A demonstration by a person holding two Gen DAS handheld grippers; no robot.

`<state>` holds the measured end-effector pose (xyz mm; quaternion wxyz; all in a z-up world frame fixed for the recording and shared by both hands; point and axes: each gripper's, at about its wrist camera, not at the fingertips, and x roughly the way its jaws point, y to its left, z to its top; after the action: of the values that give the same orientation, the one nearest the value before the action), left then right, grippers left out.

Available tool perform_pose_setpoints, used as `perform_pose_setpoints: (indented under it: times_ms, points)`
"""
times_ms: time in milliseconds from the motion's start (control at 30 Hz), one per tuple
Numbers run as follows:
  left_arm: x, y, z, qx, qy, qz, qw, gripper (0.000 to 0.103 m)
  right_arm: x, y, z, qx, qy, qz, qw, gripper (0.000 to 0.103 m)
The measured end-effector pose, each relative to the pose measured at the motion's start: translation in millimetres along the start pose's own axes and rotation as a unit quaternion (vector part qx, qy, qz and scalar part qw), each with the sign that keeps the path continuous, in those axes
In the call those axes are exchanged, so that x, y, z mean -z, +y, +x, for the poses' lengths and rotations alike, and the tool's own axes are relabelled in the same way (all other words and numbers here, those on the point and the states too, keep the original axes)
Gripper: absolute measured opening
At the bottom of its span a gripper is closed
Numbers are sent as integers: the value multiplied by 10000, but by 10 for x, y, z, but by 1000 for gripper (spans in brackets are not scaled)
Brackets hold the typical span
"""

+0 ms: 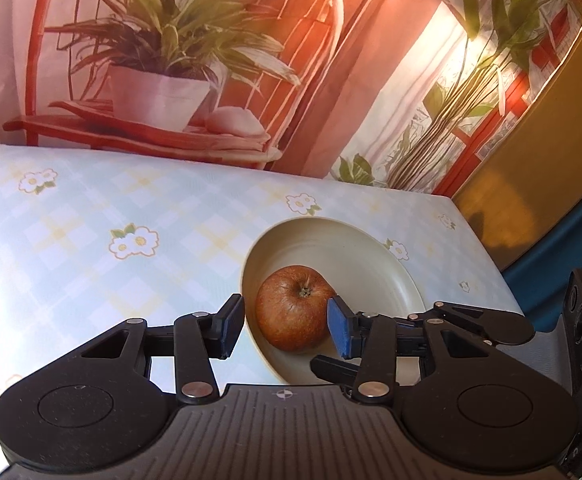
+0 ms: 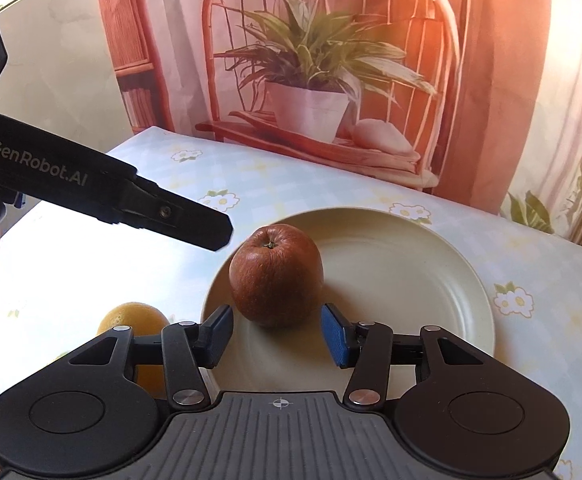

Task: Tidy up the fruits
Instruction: 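Lower the apple onto the beige plate and open the left gripper, then withdraw the left gripper from the plate back toward the fruit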

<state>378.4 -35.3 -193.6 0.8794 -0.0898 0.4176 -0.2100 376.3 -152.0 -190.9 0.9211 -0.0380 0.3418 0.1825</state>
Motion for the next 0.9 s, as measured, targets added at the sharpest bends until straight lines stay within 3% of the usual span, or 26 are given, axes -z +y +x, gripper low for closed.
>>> perform_pose_setpoints:
  times_ms: [233, 400, 600, 800, 900]
  points:
    - [150, 30, -434, -494, -312, 383, 9976, 48, 178, 42, -340, 142, -344, 432, 9984, 44]
    - [307, 64, -686, -711, -508, 561, 9946, 49, 318, 188, -507, 245, -579, 407, 9972, 44]
    - [580, 32, -812, -998, -770, 680, 9897, 49, 487, 261, -666, 274, -803, 776, 9934, 44]
    - [832, -74, -888, -993, -958, 877, 9865, 50, 645, 237, -788, 477, -825, 996, 9905, 44]
    - [894, -68, -949, -1048, -1082, 744, 9858, 50, 712, 236, -826, 564, -787, 984, 9904, 44]
